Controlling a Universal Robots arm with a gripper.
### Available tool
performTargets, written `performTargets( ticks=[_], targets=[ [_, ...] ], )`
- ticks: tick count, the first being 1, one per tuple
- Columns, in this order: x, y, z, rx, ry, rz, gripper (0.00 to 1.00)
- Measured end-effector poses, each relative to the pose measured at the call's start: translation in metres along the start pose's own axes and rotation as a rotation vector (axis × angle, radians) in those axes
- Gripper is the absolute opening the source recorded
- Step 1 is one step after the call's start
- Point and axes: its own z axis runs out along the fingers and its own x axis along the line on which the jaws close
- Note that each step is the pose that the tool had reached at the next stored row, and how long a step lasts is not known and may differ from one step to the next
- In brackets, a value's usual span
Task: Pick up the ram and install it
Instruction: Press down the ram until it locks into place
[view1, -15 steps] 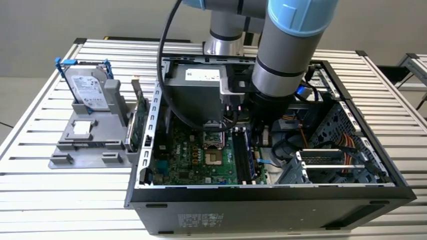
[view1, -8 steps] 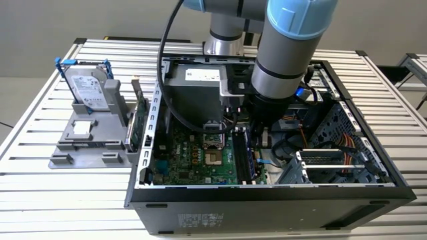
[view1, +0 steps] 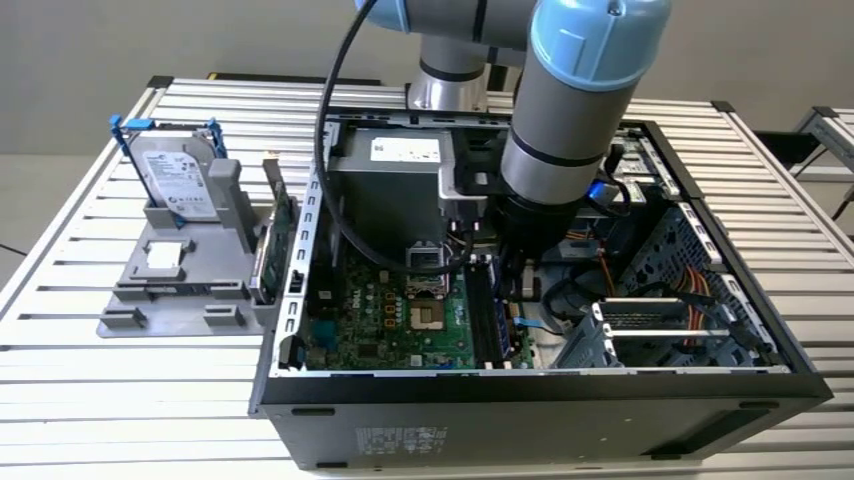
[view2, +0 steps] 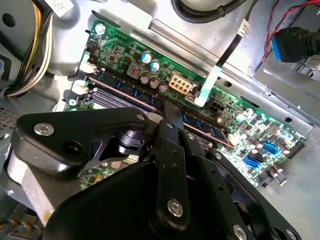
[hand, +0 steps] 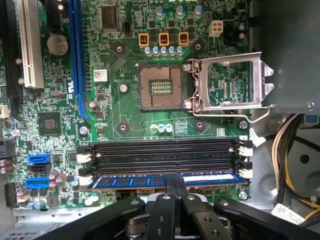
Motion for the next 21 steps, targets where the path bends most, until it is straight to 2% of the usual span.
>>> performTargets(
  ticks=[5, 7, 9, 11, 18, 21],
  targets=[
    [0.0003, 0.0001, 0.0075, -0.0002, 0.0014, 0.000, 0.00],
    [-0.0001, 0.0001, 0.0067, -0.0005, 0.0023, 0.000, 0.00],
    [-0.0007, -0.0001, 0.0011, 0.0007, -0.0035, 0.000, 0.00],
    [-0.0001, -0.0001, -0.0093, 0.0001, -0.0002, 0.000, 0.00],
    [-0.0005, -0.0006, -0.0410, 0.0000, 0.0000, 0.000, 0.00],
    [-0.0006, -0.0008, -0.0516, 0.0000, -0.0001, 0.000, 0.00]
  ],
)
